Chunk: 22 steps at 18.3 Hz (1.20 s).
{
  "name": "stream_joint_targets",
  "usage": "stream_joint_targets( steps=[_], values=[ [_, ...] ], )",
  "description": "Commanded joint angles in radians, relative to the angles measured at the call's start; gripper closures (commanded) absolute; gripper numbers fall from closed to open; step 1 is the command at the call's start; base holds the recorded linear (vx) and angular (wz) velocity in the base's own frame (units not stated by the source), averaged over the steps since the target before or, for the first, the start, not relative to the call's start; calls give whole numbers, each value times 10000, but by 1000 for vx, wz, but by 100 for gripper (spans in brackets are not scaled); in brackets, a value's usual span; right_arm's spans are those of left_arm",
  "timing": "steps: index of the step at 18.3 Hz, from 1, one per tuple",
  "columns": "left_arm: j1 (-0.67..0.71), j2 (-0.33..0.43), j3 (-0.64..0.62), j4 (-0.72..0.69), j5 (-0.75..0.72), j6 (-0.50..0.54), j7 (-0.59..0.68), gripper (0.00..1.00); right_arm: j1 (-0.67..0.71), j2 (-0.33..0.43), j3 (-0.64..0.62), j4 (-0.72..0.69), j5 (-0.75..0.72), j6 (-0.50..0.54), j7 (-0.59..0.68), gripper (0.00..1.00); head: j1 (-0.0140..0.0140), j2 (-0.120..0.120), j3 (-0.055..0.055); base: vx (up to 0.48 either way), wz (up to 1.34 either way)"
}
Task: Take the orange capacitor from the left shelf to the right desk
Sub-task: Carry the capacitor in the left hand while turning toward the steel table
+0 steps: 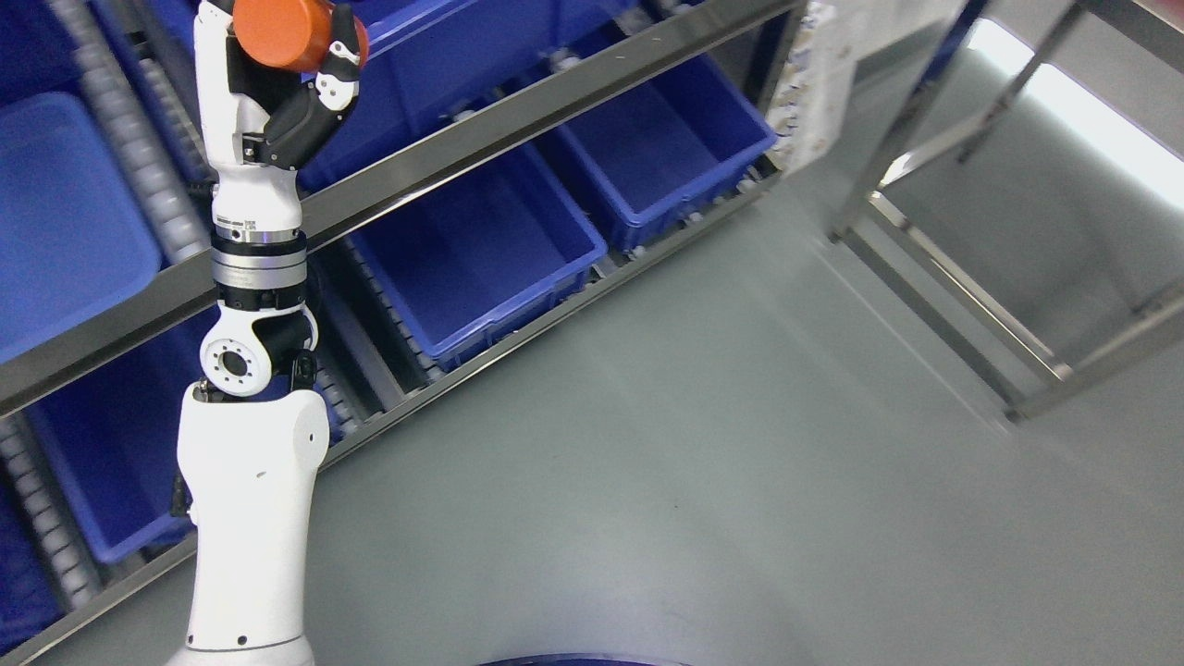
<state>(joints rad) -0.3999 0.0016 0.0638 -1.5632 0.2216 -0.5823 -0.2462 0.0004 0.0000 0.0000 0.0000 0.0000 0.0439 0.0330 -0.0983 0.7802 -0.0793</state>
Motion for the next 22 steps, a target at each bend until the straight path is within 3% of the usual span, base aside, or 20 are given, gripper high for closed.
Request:
stream_joint_targets(
  steps=[1, 5, 22],
  values=[
    [-19, 158, -513, -889, 8, 514, 7, 98, 12, -175, -107, -337, 0, 6, -7, 0, 0, 0, 0, 19, -995],
    [-5, 158, -1006, -889, 8, 1112, 114, 98, 12, -175, -107, -337, 0, 6, -7, 0, 0, 0, 0, 56, -843],
    [-511, 158, -2402, -889, 8, 1742, 1357, 98, 12, -175, -107, -337, 0, 6, -7, 0, 0, 1, 0, 195, -511]
  ],
)
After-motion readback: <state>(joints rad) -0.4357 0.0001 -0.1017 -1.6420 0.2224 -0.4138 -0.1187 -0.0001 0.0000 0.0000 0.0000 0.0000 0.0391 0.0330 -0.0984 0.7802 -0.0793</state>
